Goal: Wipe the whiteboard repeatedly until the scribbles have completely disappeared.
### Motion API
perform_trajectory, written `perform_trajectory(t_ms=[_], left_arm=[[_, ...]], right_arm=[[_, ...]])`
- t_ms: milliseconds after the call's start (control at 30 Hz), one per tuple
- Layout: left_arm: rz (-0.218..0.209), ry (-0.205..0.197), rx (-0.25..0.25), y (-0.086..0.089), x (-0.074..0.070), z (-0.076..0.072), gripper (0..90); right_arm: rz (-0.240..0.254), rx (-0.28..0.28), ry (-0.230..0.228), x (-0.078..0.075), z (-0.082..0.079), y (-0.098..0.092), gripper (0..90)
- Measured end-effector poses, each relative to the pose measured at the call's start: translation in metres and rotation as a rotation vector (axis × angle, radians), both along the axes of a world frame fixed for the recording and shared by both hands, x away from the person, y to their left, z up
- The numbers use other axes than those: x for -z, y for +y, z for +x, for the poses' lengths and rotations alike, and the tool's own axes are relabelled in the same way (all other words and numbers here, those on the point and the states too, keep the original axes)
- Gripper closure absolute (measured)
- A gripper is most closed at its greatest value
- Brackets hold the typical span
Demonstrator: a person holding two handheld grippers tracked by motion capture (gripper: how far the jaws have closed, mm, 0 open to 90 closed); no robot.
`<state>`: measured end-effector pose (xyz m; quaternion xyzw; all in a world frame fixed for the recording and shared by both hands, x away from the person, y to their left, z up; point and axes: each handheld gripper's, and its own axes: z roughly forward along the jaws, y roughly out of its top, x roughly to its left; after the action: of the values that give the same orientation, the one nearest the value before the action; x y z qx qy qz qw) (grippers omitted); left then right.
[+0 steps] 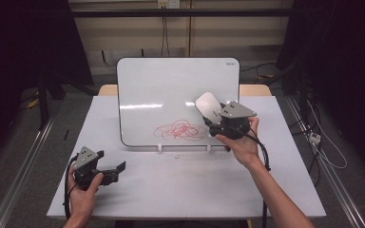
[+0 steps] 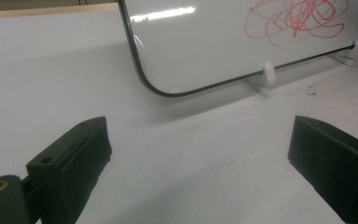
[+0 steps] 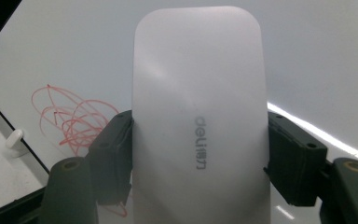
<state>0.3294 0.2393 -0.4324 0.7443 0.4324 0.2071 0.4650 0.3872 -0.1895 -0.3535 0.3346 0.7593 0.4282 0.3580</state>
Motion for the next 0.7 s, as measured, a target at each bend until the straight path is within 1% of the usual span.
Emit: perform_trajectory(t_ms=[133, 233, 400, 533, 700], left_arm=[[-0.001, -0.003, 0.002, 0.001, 0.000, 0.000, 5.5], [0.000, -0.002, 0.003, 0.001, 0.000, 0.000, 5.5], [0.005, -0.005, 0.003, 0.001, -0.001, 0.000, 5.5], [0.004, -0.005, -0.004, 0.001, -0.001, 0.001, 5.3], [0.005, -0.004, 0.006, -0.001, 0.000, 0.000, 5.3]], right_arm=[[-0.016, -0.008, 0.003, 0.005, -0.005, 0.003, 31.6], [-0.044, -0.010, -0.003, 0.010, -0.006, 0.006, 31.6], [-0.055, 0.004, 0.005, 0.016, -0.002, 0.008, 31.6], [-0.079, 0.008, 0.002, 0.019, 0.001, 0.012, 31.6], [-0.086, 0.018, 0.008, 0.024, 0.004, 0.016, 31.6]])
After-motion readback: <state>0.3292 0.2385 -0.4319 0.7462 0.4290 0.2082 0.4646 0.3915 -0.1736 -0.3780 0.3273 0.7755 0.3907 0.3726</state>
